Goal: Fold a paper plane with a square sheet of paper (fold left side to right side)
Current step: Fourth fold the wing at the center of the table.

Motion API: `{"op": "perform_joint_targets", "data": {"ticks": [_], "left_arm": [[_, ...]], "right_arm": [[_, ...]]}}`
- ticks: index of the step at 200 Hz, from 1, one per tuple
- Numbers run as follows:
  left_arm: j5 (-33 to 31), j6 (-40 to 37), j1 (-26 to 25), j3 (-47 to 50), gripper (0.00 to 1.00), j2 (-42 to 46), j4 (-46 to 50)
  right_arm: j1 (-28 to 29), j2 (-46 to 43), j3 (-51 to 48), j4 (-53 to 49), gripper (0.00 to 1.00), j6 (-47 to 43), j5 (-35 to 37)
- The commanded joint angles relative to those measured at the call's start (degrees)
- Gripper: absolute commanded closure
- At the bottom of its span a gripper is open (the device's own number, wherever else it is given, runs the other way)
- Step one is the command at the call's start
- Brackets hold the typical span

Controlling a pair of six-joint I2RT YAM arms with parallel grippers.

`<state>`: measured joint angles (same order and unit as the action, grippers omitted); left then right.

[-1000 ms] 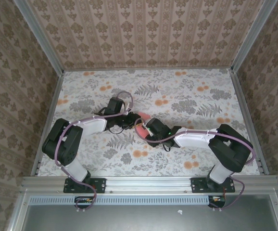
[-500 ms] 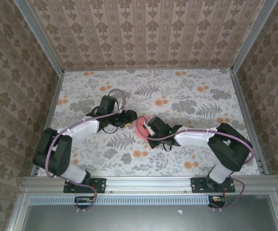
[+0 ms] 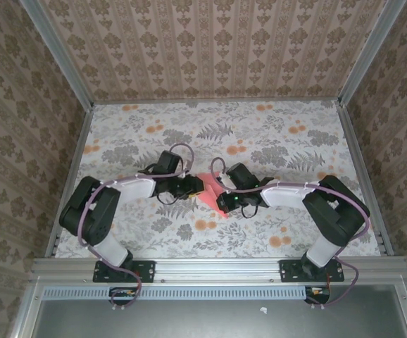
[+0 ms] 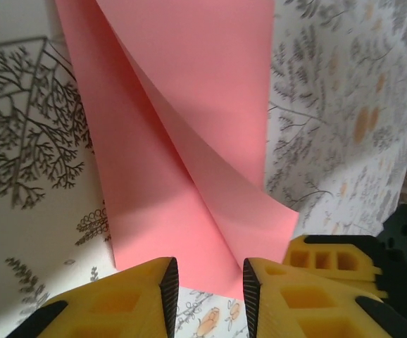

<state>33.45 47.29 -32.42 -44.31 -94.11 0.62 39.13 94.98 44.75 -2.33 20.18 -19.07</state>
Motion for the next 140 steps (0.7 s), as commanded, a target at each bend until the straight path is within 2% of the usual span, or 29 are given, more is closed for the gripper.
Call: {"op": "perform_joint_targets", "data": {"ticks": [1, 105, 140], "left_arm": [[0.7, 0.7, -0.8, -3.0, 0.67, -2.1, -2.0], [-0.8, 1.1, -2.3, -5.6, 0.65, -8.6, -1.9], [-2.3, 0.2, -2.2, -5.9, 0.65, -8.6, 0.7]], "right_arm": [[-0.5, 1.3, -0.8, 1.4, 1.00, 1.6, -3.5], [-1.9, 2.7, -0.8, 2.4, 1.00, 2.1, -5.9], [-2.9, 1.2, -0.8, 3.1, 0.87, 3.0, -8.3]]}}
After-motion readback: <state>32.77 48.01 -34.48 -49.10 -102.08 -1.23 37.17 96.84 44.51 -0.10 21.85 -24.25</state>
